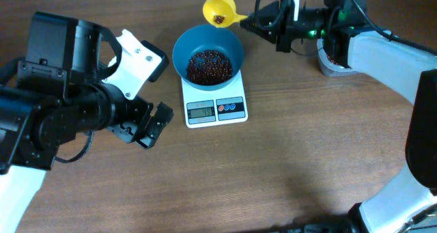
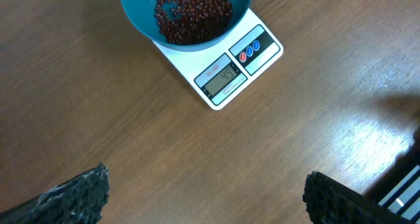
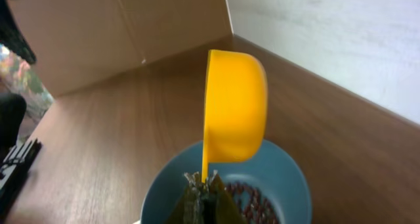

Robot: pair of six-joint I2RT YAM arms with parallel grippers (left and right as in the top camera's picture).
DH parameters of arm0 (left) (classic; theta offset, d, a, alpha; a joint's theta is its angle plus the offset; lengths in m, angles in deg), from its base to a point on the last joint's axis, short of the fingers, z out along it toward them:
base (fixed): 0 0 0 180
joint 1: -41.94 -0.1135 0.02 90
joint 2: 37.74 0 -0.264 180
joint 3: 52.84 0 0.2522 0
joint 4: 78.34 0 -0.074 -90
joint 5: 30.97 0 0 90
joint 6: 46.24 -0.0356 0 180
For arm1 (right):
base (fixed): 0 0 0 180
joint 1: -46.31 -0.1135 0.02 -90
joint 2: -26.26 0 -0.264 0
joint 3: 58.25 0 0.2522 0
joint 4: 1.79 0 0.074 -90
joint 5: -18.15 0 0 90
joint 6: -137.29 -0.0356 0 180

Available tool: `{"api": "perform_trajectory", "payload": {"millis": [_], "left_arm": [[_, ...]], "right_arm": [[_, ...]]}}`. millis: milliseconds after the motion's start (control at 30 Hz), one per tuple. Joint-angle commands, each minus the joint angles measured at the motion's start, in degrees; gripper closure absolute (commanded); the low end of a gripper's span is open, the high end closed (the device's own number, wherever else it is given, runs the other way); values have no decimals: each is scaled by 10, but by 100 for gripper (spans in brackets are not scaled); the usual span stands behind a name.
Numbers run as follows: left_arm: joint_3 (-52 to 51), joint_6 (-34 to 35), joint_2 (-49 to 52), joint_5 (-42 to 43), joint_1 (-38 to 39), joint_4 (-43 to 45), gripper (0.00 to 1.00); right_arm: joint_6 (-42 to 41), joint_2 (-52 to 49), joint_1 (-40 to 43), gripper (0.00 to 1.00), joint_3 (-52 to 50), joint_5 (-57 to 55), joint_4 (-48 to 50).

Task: Scoop item into bowl and weigh 50g on scale
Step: 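Hold the scoop tilted over the bowl, shaking out beans gradually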

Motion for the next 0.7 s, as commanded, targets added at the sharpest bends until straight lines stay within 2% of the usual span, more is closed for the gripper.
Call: {"api": "perform_trajectory", "payload": {"millis": [0,67,133,200,267,367,667], "left_arm": [[9,6,-5,-2,2,1,1],[9,6,-5,-2,2,1,1],[9,6,-5,-2,2,1,1],[9,6,-5,-2,2,1,1],[9,6,-5,-2,2,1,1],[9,6,-5,-2,2,1,1],[9,6,-5,-2,2,1,1]], "right_arm": [[14,-2,3,96,2,40,39],[33,-3,4,96,1,-19,6],[24,-2,3,96,2,45,61],[28,-3,0,96,2,-19,35],[28,-2,-2,96,2,52,79],[29,-2,1,96,2,26,91],[28,-2,3,96,2,45,84]]}}
